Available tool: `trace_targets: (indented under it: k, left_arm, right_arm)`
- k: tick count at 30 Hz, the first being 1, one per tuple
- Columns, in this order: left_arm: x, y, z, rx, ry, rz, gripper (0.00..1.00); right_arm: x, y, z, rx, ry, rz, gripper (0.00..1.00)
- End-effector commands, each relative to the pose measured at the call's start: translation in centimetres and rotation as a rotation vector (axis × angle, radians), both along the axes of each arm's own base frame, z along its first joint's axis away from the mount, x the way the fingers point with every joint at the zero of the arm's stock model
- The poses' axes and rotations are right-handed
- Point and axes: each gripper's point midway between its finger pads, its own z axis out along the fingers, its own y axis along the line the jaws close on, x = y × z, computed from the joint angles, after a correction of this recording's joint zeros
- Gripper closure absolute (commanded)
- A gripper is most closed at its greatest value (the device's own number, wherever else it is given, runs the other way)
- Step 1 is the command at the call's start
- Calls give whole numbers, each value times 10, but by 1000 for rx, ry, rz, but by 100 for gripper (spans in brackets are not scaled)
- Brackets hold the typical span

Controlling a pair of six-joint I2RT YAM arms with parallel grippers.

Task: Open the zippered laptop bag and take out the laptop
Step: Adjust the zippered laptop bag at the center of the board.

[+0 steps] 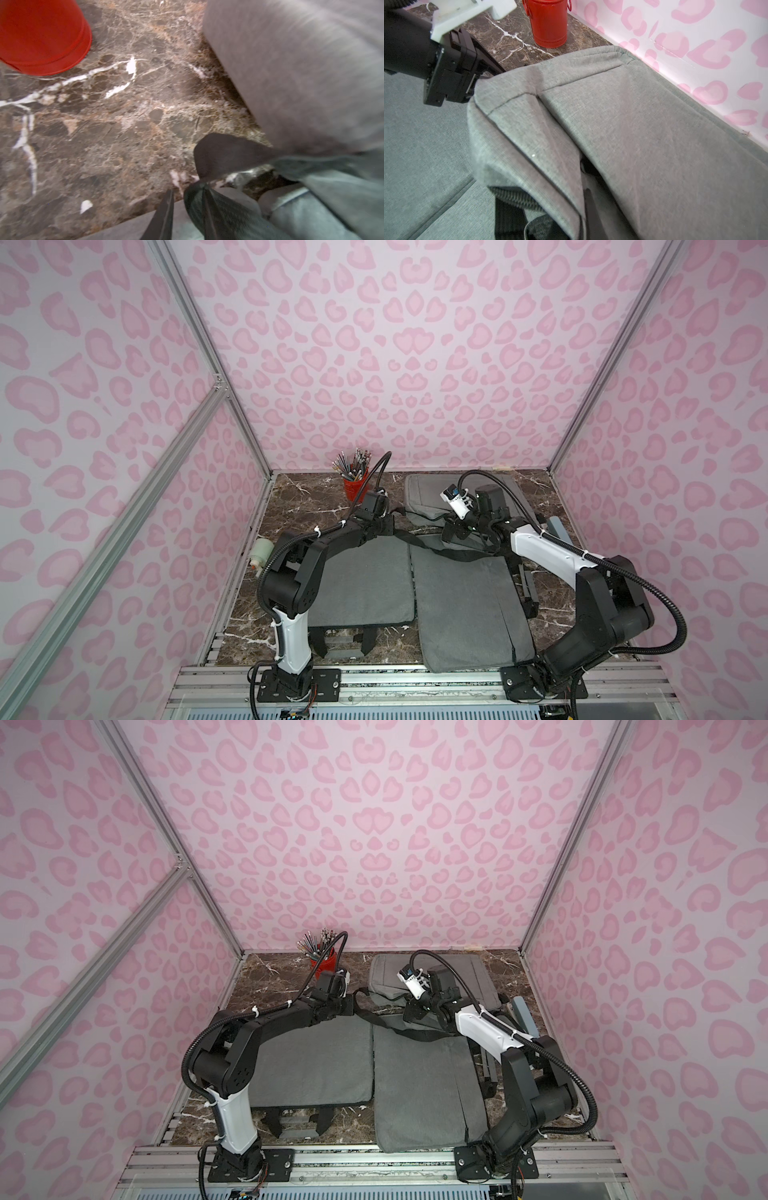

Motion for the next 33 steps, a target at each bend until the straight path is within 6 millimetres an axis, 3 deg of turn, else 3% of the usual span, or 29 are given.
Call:
trace_targets:
  k: [1, 4, 8, 13, 16, 20, 24, 29, 31, 33]
  left_arm:
    - [-3, 0, 12, 8, 8, -19, 70]
    - [-15, -6, 33, -69, 29, -19, 66]
    - [-42, -18, 65, -174, 77, -16, 51]
    - [-67, -48, 93, -382, 141, 5, 35]
    - [-71, -69, 105, -473, 151, 14, 27]
    - [-62, -84, 107, -547, 167, 52, 21]
    - [-54, -94, 111, -599, 176, 66, 20]
    - [-51, -101, 94, -599, 240, 81, 24]
    - [-49, -103, 93, -599, 246, 77, 33]
    - [-48, -104, 88, -584, 262, 77, 51]
  right_arm:
    - [16, -2, 16, 43, -36, -53, 100]
    - [17, 0, 18, 58, -23, -53, 100]
    - [13, 9, 15, 67, 0, -17, 100]
    - [3, 24, 5, 55, 10, 38, 100]
    - [0, 33, 5, 61, 5, 54, 100]
    - [-5, 42, 2, 62, 11, 74, 100]
    - [-10, 48, -5, 54, 21, 88, 100]
    - [-16, 59, -1, 76, 17, 109, 99]
    - [-18, 62, -2, 76, 21, 117, 98]
    - [-20, 63, -3, 72, 20, 117, 96]
